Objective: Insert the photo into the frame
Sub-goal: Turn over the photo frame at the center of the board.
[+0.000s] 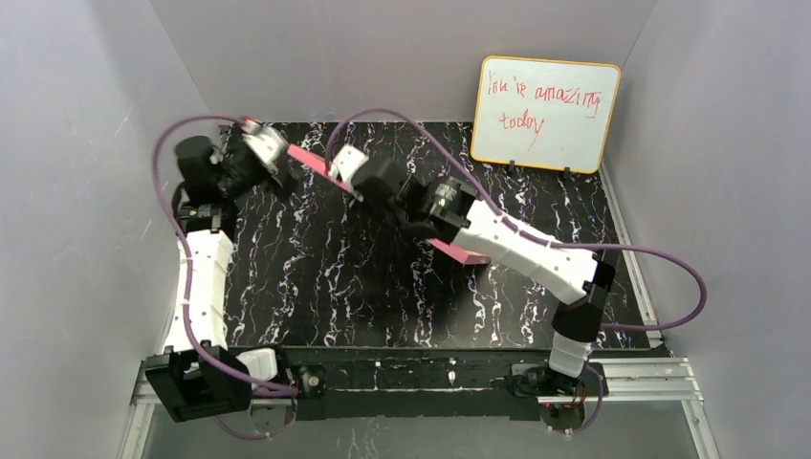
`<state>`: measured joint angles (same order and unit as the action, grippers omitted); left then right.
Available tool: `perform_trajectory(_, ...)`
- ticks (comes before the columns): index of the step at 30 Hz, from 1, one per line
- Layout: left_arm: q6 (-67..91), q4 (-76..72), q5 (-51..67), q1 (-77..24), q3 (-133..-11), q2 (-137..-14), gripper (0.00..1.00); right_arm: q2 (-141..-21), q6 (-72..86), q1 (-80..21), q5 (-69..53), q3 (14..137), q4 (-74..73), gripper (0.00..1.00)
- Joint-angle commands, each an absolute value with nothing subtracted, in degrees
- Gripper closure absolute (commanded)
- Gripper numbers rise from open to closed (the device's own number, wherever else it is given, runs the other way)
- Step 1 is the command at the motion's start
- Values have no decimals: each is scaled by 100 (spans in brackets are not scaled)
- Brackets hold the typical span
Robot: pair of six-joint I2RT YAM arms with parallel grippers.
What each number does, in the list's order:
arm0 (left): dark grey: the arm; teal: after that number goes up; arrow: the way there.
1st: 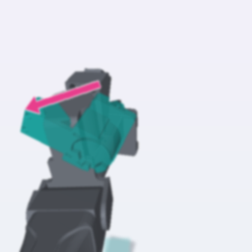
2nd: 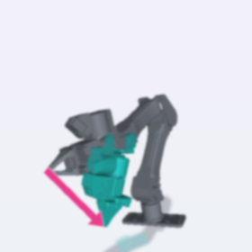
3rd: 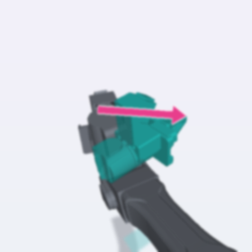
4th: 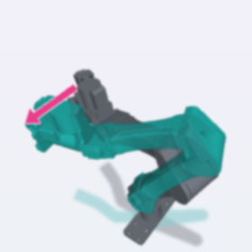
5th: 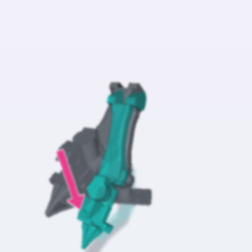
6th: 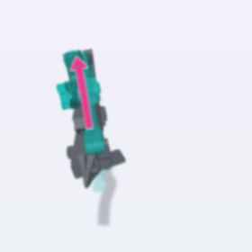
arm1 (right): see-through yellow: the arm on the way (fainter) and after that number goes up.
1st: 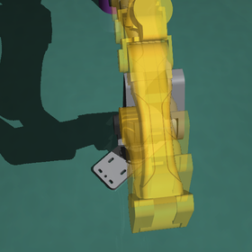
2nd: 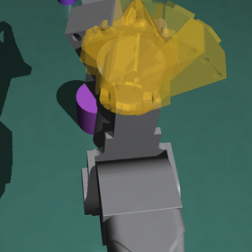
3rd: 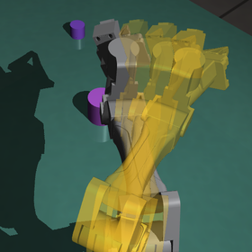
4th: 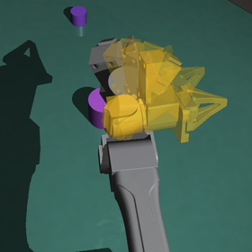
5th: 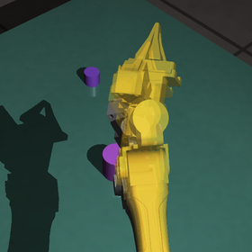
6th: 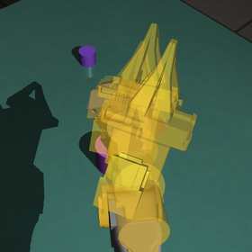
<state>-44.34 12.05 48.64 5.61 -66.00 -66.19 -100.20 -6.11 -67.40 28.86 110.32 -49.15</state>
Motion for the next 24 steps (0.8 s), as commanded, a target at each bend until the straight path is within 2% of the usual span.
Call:
perform_trajectory(1, -188, -1748, 5376, 1679, -6838, -7021, 2, -10486, 14, -6197, 1955, 12450, -4730, 91)
perform_trajectory(3, 419, -1666, 5662, 1981, -7083, -7284, 2, -10787, 321, -5902, 1577, 13050, -4916, 94)
perform_trajectory(6, 303, -1191, 5990, 2185, -7136, -7431, 2, -11074, 950, -5196, 1036, 13501, -5124, 97)
perform_trajectory(12, -1448, 1230, 6358, 2210, -7239, -7665, 2, -10444, 2026, -3701, -570, 11860, -4332, 98)
perform_trajectory(17, -2380, 2414, 6371, 2205, -7287, -7972, 2, -9991, 2271, -2735, -1345, 10939, -3946, 98)
perform_trajectory(24, -3643, 4012, 6243, 2189, -7504, -8425, 2, -9717, 2271, -2281, -1728, 10187, -3808, 98)
